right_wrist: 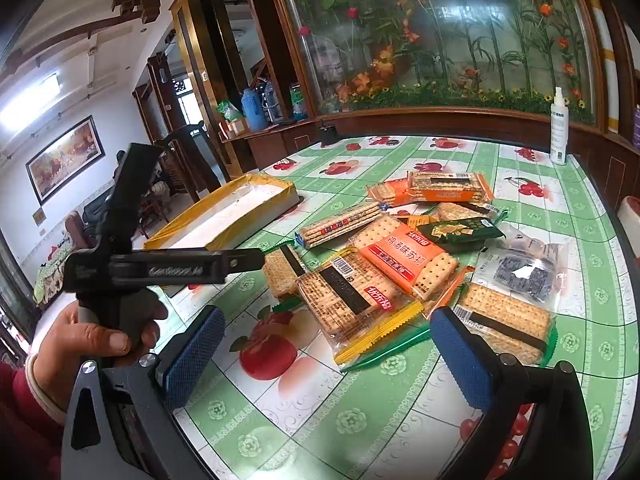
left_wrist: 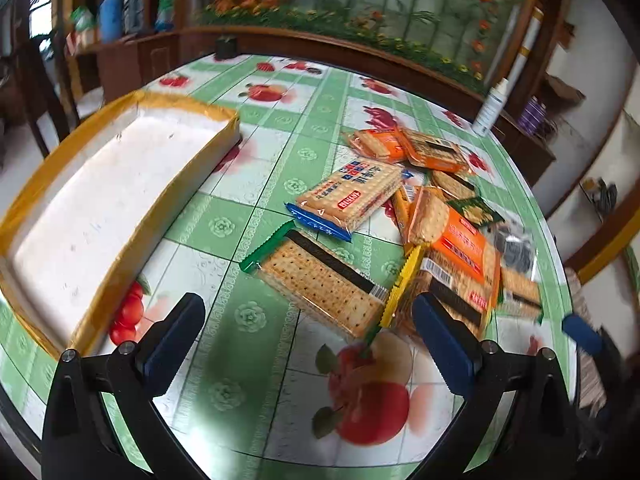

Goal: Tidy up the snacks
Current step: 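Move both grippers toward the cracker pile beside the white tray, then grasp a green-ended cracker pack with the left gripper while the right grasps a yellow-ended cracker pack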

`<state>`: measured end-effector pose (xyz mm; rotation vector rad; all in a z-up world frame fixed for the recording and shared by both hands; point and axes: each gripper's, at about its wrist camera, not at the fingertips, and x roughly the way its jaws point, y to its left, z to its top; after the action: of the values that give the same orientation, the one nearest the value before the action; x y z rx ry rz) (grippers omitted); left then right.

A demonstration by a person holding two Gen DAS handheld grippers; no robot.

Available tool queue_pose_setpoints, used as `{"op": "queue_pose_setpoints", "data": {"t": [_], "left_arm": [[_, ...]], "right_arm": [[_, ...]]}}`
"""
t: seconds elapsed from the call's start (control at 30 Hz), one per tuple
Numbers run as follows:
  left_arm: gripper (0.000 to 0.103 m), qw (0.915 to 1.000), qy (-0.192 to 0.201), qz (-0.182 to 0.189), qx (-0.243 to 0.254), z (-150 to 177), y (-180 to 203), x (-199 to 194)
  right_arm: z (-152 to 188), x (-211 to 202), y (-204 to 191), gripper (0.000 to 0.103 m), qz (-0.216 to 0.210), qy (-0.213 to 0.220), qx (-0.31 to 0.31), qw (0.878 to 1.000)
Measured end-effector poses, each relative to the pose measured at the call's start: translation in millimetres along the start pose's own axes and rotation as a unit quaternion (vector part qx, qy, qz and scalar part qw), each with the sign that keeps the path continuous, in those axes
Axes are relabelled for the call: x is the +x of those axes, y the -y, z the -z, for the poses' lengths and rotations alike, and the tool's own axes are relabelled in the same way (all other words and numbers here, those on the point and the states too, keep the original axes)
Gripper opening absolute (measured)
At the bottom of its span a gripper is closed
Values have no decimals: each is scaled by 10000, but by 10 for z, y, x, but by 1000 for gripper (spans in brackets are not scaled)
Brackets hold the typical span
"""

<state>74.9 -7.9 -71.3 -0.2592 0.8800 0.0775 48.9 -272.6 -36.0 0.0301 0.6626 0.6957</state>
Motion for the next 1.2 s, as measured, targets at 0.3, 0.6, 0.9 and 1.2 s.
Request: {"op": "queue_pose_setpoints", "data": {"t": [0.3,0.6,0.9,1.2], "left_arm": [[103,9992,249,-307,40,-53,21,-72],[103,9983,105,-504,-276,-90,-107,42],[103,9964,-156,-604,-576,-121,-147,230],[103,9905,-683,-737,-934,-194,-157,617]], "right_arm": [[6,16,17,103,-9,-49,-118,9999],[-58,186,-112,103,-259,-238,-696,9970],[-174,587,-109,103,-513,-768,-1082,9898],[-231,1074,-94,103,-510,-1381,-1509,9775]]}}
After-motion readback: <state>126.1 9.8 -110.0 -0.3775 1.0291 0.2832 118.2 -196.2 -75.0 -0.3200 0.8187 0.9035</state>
